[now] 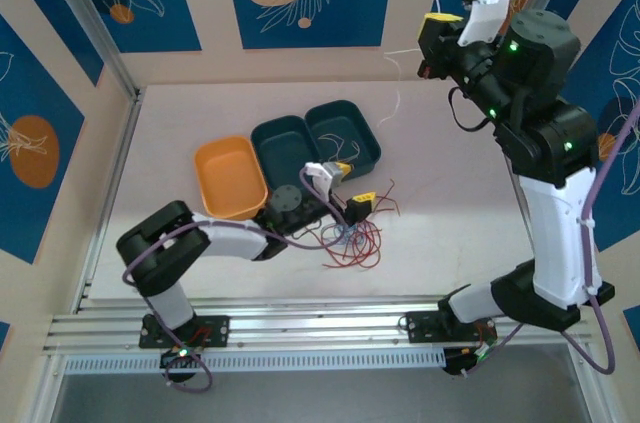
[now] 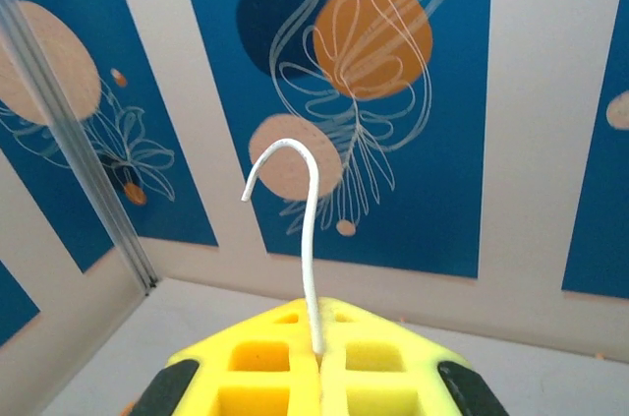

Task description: Untangle the cables

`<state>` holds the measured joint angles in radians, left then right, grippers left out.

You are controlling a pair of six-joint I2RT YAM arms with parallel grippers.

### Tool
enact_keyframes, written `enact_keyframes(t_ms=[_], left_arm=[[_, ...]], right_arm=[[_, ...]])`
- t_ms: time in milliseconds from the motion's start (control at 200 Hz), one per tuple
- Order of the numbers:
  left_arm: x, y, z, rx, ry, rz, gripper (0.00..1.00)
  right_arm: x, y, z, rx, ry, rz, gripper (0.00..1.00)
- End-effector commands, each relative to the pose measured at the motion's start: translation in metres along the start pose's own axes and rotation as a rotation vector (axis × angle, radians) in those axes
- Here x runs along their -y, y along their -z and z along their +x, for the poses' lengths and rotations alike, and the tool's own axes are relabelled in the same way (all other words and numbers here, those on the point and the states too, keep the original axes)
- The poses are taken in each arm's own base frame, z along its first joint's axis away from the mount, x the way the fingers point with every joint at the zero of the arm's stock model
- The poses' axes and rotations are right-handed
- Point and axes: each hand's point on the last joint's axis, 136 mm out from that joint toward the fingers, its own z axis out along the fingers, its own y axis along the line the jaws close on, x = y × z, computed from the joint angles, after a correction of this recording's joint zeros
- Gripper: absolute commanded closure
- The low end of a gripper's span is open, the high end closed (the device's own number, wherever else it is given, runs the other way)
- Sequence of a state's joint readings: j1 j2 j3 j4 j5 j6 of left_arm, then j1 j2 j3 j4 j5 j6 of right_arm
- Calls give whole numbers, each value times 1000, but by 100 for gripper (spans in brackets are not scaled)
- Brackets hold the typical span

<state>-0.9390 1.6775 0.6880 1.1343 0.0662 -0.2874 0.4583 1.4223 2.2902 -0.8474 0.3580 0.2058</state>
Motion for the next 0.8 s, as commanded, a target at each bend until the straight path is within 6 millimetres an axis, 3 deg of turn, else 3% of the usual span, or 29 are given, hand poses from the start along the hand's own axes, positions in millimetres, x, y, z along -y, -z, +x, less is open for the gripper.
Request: enact_keyframes(t_ms=[0,170,415,795], left_arm=[[-7,24,1,-14,25,-65,0],[-22,64,-3,-74,-6,-197,0],[-48,119,-26,-134,-48,-429,0],[-68,165,-58,-131,-94,-627,0]], right_arm=[[6,-17,21,-78,-70,-15,100],[20,-52,58,-203,-170,-34,100],[33,-97,110,-358,-244,-29,100],[47,-163,194,-571,-171,46,100]])
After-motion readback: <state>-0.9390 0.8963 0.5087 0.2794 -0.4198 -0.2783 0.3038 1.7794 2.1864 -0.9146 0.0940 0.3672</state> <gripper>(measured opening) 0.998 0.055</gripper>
